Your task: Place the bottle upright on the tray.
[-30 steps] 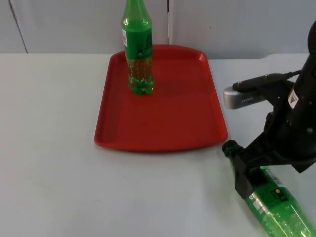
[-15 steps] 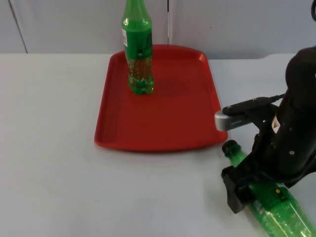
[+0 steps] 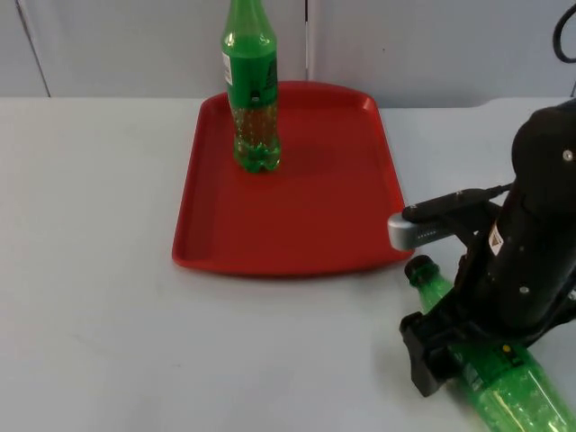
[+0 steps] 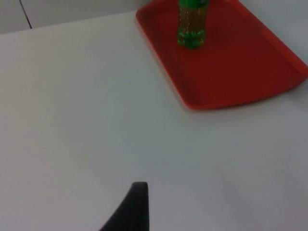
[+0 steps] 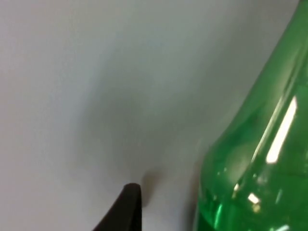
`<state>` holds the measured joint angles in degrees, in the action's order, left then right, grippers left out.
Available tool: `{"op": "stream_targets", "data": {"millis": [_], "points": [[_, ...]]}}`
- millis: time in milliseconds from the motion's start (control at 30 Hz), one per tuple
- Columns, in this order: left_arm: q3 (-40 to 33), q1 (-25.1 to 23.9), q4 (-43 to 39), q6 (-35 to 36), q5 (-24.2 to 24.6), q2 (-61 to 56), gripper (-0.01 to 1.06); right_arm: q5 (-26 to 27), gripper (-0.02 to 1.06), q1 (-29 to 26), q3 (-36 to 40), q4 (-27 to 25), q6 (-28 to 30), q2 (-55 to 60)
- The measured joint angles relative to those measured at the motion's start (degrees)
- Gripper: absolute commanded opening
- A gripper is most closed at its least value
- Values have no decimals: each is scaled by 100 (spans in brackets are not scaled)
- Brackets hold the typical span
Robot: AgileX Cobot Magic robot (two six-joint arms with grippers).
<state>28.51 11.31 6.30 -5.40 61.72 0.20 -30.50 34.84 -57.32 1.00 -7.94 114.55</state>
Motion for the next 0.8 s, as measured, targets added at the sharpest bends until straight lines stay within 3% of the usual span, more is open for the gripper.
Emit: {"op": "stream_targets", "data": {"millis": [467,633,733,800], "points": [[0,0,0,0,0,0,105,187,95,0,0,-13,0,24],[0,0,0,0,0,0,105,200,85,0,0,-13,0,24],[0,0,0,0,0,0,105,188,70,0,0,-13,0,59],[0,0,0,0,0,0,105,179,50,0,0,-1,0,57]]}}
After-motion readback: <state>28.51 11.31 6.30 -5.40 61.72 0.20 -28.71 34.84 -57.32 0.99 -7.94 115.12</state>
